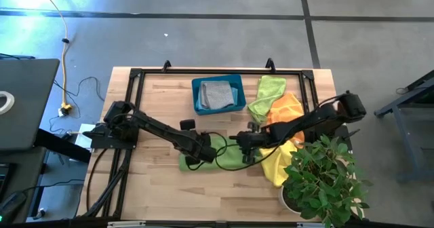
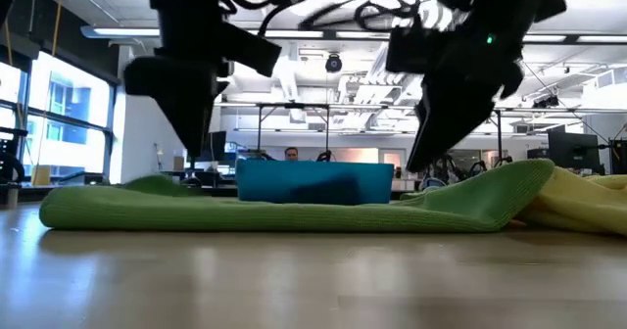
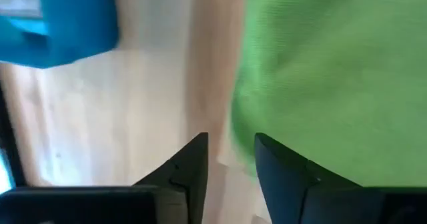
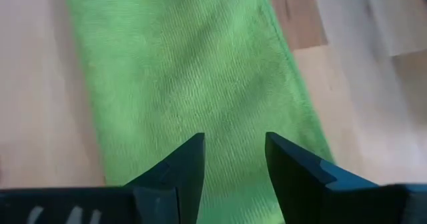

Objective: Fold microfiber towels
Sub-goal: Fold the bottom left green microfiber cloth

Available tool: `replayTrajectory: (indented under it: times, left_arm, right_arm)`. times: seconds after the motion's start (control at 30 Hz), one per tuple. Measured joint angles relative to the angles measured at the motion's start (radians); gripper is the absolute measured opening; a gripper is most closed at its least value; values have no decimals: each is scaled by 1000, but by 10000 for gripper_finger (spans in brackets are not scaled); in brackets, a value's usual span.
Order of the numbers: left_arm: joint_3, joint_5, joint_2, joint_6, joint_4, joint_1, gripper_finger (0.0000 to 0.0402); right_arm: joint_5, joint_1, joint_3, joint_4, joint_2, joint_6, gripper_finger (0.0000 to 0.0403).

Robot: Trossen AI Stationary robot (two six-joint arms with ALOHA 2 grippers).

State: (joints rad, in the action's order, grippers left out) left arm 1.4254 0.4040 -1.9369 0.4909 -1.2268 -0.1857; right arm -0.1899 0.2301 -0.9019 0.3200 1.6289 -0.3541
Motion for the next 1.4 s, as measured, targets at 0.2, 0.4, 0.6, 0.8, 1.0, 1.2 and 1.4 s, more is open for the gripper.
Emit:
replayTrajectory:
  times: [0.2, 0.4, 0.6, 0.8, 1.0, 1.2, 1.4]
  left_arm:
    - [0, 55, 0, -42, 1, -53, 115]
    - [-13, -105, 1, -157, 183, -78, 115]
    - [-87, -170, 1, -156, 261, -76, 115]
    - [-166, -241, 1, -79, 287, -79, 115]
    - [-250, -269, 9, -8, 317, -77, 115]
    - [-262, -294, 8, 22, 305, -87, 115]
    - [-256, -334, 5, 25, 285, -106, 115]
  right_arm:
    - [1, 0, 0, -65, 116, -5, 149]
    - [-2, -1, -1, -152, 169, 125, 149]
    - [-13, -1, 0, -278, 175, 318, 149]
    - [-17, -1, 0, -307, 166, 412, 149]
    - [-17, 0, 0, -199, 131, 333, 149]
    - [-17, 0, 0, -94, 68, 247, 149]
    - [-16, 0, 0, -63, 61, 176, 149]
